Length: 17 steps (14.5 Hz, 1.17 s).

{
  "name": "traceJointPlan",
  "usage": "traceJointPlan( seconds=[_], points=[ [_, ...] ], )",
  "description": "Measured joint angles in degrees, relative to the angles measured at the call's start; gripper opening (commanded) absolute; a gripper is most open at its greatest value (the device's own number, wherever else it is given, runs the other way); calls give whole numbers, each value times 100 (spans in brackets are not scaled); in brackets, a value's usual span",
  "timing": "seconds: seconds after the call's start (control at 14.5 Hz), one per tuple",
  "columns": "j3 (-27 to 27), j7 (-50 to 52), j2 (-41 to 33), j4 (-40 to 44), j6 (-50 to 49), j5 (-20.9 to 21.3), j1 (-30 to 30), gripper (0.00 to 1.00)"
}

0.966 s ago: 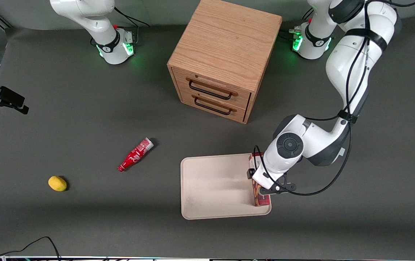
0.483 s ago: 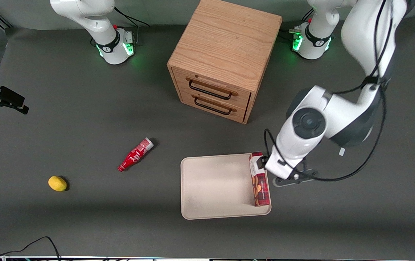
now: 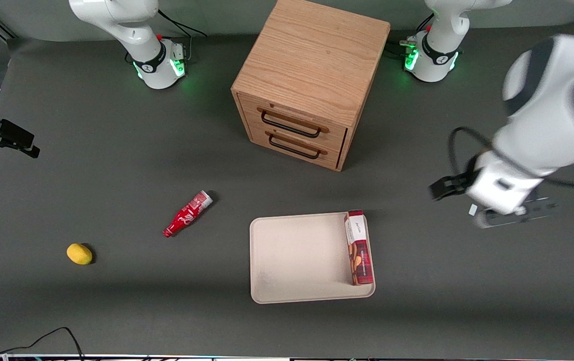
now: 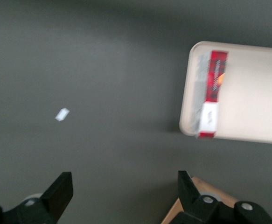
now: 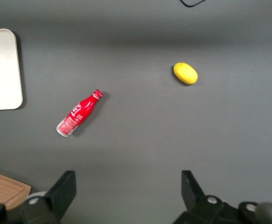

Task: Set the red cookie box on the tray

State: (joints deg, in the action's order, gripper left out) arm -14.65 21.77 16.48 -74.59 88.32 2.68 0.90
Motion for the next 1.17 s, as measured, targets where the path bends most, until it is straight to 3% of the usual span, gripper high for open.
traceJointPlan(
  seconds=[0.34,0.55,0.9,1.17],
  points=[
    [1172,-1784,-855,-156,-1064,-369,28,100],
    [1593,-2446,-1462,-903,-990,-384,31,100],
    [1672,-2570,-2468,-2381,-325,-386,20,100],
    [1660,-2596,-2600,-2479,-341,-386,0,100]
  ],
)
